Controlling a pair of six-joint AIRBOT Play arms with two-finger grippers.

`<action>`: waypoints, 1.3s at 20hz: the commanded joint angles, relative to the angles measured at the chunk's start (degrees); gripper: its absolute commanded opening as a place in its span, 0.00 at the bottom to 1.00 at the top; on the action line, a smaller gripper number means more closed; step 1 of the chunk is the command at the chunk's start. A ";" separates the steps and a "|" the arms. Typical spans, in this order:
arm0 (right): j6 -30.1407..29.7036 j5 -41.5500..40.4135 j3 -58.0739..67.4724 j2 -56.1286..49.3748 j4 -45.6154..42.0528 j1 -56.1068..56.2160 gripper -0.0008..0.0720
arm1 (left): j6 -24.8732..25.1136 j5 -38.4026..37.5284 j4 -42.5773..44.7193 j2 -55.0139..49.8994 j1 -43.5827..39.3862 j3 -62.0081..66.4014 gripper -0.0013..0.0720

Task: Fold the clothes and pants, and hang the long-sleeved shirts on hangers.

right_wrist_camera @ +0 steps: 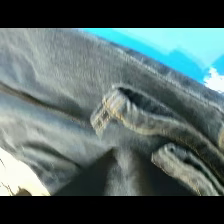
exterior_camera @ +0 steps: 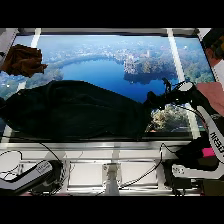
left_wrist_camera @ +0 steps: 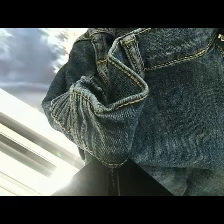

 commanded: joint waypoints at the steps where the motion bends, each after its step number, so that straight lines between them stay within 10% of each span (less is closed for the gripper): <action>1: 1.99 9.33 2.25 0.35 -4.02 0.00 0.73 | 0.00 0.00 -0.50 -0.24 0.00 -0.02 0.09; 15: 17.09 9.73 2.21 -5.05 -10.62 3.65 0.73 | 0.00 0.02 -0.50 -1.86 0.00 -0.09 0.09; 25: 21.35 2.16 2.21 -7.15 -13.46 5.49 0.51 | 0.02 0.00 -0.50 -1.97 0.00 -0.09 0.09; 26: 21.14 2.16 2.21 -7.61 -13.60 5.62 0.35 | 0.02 0.00 -0.48 -1.95 0.00 -0.09 0.09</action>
